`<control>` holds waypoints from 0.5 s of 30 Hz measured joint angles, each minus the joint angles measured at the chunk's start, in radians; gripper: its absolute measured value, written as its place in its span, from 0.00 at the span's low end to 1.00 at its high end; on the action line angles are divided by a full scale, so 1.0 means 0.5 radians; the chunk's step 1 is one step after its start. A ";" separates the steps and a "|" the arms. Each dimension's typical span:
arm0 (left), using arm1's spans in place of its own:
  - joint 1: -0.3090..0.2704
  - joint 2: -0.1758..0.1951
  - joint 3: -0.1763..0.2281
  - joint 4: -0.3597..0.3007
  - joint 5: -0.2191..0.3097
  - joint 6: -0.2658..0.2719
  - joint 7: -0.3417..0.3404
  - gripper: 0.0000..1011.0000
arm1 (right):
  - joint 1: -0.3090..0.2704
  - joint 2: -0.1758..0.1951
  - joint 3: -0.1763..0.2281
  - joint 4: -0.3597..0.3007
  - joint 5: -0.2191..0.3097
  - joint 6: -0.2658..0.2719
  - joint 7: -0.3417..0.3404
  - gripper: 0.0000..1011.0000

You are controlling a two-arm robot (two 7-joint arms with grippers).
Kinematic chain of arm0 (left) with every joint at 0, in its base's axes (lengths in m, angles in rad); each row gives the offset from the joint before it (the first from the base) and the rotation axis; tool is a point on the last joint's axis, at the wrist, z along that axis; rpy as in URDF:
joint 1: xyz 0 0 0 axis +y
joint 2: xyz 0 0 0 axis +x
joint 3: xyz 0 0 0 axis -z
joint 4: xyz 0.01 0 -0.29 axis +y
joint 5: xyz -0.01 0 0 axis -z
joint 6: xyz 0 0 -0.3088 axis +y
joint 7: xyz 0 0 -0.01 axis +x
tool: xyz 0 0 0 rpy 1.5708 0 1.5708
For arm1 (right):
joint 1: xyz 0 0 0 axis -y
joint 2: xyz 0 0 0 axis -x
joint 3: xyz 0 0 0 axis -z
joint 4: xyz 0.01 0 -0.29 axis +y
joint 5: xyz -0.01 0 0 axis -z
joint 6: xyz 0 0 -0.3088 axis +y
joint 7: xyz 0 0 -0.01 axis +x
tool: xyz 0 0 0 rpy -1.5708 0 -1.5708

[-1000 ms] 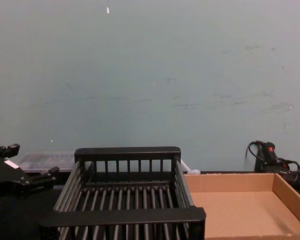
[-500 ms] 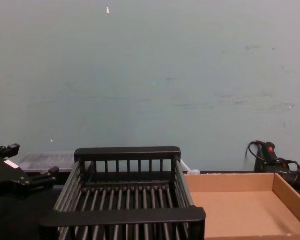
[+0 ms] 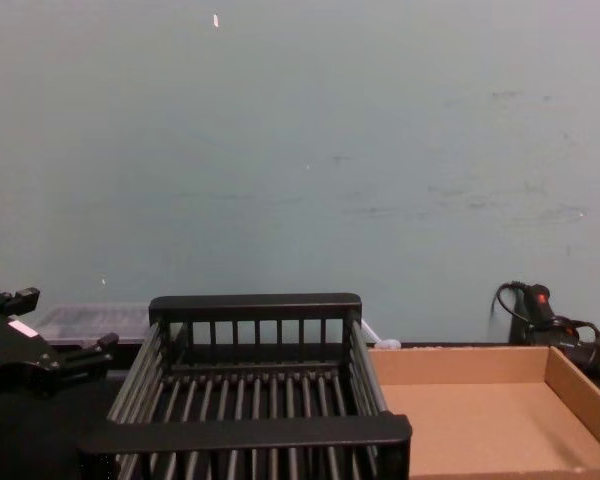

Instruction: Pick up the white tape and place it into the black box , Pick up the silver tape and place it into the brown box.

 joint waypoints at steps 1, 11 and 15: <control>0.000 0.000 0.000 0.000 0.000 0.000 0.000 0.99 | 0.000 0.000 0.000 0.000 0.000 0.000 0.000 0.99; 0.000 0.000 0.000 0.000 0.000 0.000 0.000 0.99 | 0.000 0.000 0.000 0.000 0.000 0.000 0.000 0.99; 0.000 0.000 0.000 0.000 0.000 0.000 0.000 0.99 | 0.000 -0.001 0.001 0.000 0.000 0.000 0.001 0.99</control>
